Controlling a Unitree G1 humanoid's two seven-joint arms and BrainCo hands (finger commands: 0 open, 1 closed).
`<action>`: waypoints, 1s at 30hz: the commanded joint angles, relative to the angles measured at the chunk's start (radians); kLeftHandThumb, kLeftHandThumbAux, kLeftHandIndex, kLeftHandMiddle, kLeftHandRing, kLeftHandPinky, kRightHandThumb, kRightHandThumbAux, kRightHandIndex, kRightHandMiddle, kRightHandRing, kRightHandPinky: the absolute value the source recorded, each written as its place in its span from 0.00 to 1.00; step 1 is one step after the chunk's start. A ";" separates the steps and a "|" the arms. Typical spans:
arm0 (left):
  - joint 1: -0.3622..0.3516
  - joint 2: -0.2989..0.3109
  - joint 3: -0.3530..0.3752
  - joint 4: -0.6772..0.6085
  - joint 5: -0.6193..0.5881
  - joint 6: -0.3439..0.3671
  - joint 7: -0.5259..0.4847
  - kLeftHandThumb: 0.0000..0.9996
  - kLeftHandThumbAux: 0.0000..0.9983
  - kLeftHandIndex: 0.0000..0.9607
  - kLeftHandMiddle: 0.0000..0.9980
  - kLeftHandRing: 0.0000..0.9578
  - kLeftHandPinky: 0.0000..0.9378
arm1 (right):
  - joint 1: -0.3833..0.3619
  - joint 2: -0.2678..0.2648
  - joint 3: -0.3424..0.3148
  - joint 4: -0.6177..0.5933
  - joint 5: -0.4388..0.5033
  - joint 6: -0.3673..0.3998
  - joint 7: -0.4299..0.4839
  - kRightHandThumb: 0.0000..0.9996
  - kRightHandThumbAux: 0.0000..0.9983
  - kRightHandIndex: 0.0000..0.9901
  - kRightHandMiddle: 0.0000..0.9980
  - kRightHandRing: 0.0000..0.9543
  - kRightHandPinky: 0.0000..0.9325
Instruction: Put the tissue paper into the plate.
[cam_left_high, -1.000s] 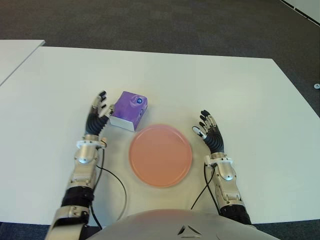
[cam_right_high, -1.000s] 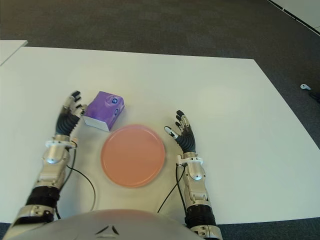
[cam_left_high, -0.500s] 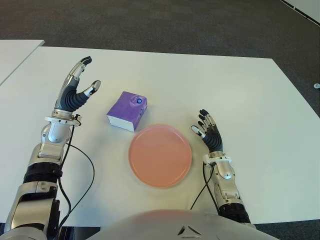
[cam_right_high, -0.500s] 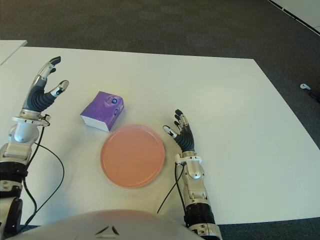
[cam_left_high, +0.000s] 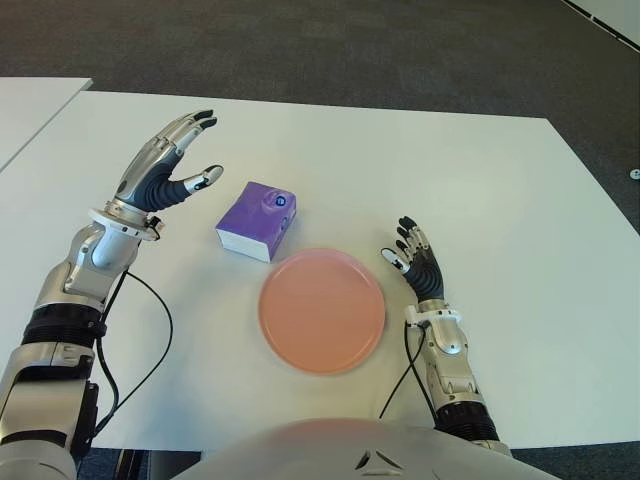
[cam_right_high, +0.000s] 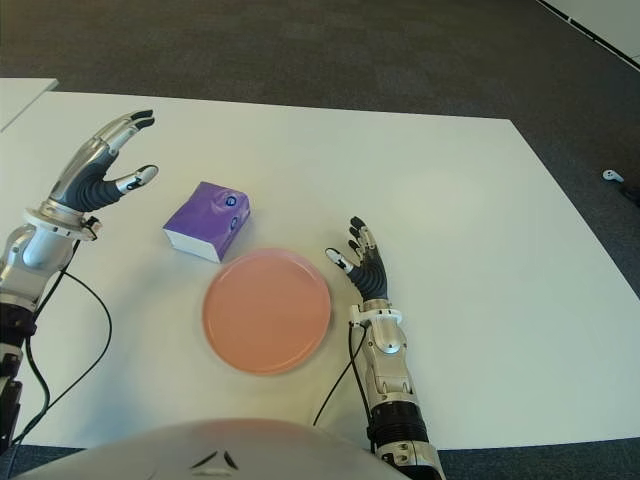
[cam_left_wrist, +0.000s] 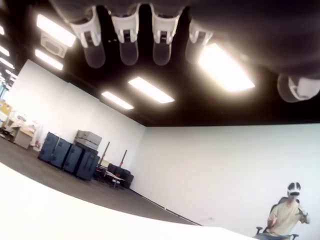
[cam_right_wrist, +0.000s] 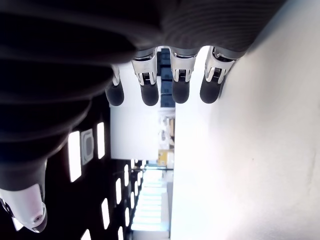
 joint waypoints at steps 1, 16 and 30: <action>-0.009 0.024 -0.033 -0.010 0.065 -0.013 0.013 0.49 0.12 0.00 0.00 0.00 0.00 | 0.035 0.004 0.007 0.060 -0.009 0.064 -0.003 0.00 0.61 0.00 0.00 0.00 0.00; -0.107 0.067 -0.230 0.025 0.324 -0.043 0.048 0.42 0.11 0.00 0.00 0.00 0.00 | 0.029 0.000 0.015 0.062 -0.015 0.071 0.001 0.00 0.60 0.00 0.00 0.00 0.00; -0.208 0.156 -0.399 0.036 0.535 -0.107 0.107 0.39 0.10 0.00 0.00 0.00 0.00 | 0.025 -0.001 0.021 0.061 -0.009 0.075 0.016 0.00 0.58 0.00 0.00 0.00 0.00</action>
